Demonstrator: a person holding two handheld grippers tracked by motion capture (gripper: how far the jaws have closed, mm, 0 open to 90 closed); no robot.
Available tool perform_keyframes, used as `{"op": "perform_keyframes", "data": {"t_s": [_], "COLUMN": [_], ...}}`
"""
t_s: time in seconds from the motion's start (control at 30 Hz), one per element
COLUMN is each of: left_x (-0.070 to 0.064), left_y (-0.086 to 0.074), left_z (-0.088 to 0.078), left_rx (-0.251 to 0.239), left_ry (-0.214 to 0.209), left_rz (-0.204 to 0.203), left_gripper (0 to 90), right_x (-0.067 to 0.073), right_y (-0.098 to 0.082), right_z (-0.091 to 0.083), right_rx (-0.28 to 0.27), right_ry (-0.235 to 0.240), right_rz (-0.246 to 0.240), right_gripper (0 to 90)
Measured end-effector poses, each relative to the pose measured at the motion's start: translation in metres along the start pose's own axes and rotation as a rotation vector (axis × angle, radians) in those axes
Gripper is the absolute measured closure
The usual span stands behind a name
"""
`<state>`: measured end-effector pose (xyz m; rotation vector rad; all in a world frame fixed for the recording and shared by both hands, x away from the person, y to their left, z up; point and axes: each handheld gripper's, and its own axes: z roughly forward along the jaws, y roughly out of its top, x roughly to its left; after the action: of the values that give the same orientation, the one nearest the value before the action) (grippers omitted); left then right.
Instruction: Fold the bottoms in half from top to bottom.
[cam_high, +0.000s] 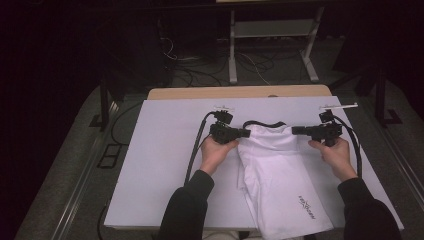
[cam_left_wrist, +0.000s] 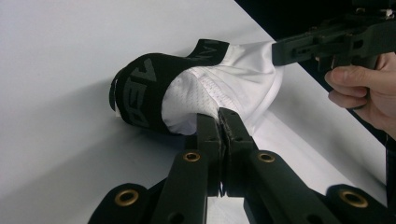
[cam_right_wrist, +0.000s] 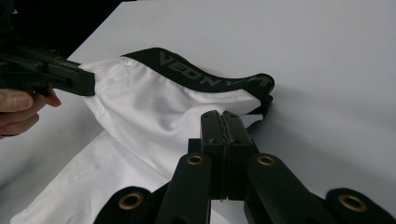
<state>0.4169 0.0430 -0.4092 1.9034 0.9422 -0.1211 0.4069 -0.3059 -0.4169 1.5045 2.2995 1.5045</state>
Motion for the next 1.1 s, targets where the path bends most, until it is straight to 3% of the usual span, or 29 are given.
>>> {"op": "perform_keyframes", "data": {"t_s": [0.27, 0.73, 1.1], "left_x": [-0.004, -0.027, -0.037], "left_y": [-0.003, -0.003, -0.009], "left_z": [-0.004, -0.010, -0.013], "left_rx": [-0.006, 0.008, 0.019], "left_ry": [-0.011, -0.045, -0.060], "left_rz": [0.001, 0.055, 0.067], "left_gripper": [86.6, 86.7, 86.7], "right_x": [0.007, 0.014, 0.019], "right_y": [-0.004, -0.015, -0.024], "right_z": [-0.007, -0.017, -0.025], "right_rx": [-0.002, 0.027, 0.050], "right_ry": [0.009, -0.012, -0.015], "right_rz": [-0.013, -0.037, -0.058], "right_gripper": [88.3, 88.3, 88.2]}}
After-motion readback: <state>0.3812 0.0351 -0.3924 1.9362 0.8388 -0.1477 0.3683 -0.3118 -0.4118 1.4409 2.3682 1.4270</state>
